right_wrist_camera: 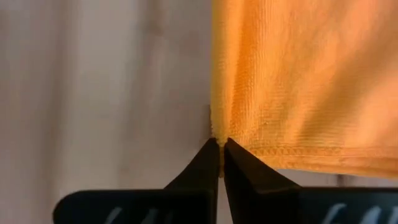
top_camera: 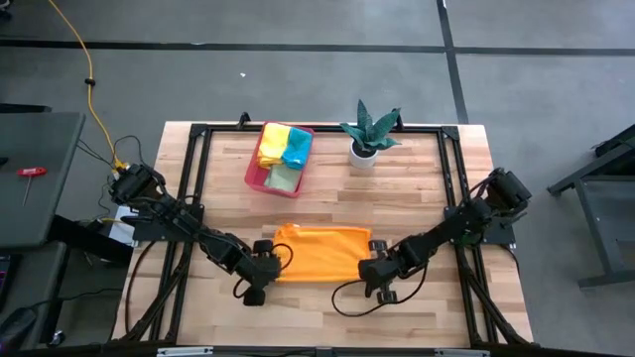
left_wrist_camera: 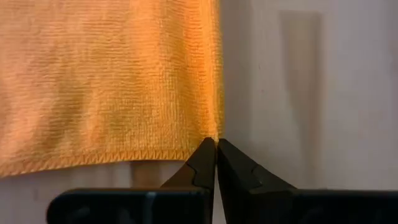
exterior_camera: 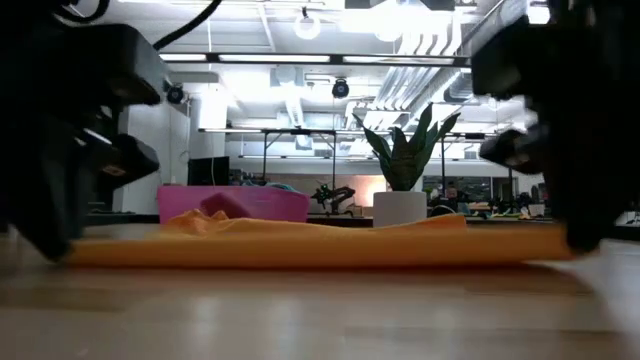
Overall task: Fold microfiber towels
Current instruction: Fold the orange microfiber cloth
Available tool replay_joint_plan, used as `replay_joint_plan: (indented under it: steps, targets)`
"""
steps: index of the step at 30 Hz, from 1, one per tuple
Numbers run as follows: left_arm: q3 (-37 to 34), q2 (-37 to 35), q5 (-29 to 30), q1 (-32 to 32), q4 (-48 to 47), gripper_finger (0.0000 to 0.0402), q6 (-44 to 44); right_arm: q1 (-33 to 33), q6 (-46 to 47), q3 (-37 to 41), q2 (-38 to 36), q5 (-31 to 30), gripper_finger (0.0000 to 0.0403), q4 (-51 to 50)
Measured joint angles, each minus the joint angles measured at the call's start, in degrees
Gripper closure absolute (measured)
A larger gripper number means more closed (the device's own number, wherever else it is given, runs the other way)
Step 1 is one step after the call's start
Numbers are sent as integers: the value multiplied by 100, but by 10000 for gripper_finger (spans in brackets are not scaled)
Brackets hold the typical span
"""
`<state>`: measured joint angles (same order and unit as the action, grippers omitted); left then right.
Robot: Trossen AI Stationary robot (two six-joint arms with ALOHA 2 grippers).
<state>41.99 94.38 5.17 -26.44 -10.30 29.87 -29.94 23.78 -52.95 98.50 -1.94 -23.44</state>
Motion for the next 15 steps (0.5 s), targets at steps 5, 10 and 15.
replay_joint_plan:
  steps: [5, 10, 15]
  targets:
    - [1, -588, -700, 144, -120, 401, 3, 187, 5, -76, -240, 516, 401, -1]
    - [-4, -1047, -779, 377, -480, 401, -70, 501, 132, 30, -538, 692, 402, -39]
    - [-12, -1190, -598, 717, -839, 401, -140, 911, 184, 141, -933, 712, 402, -50]
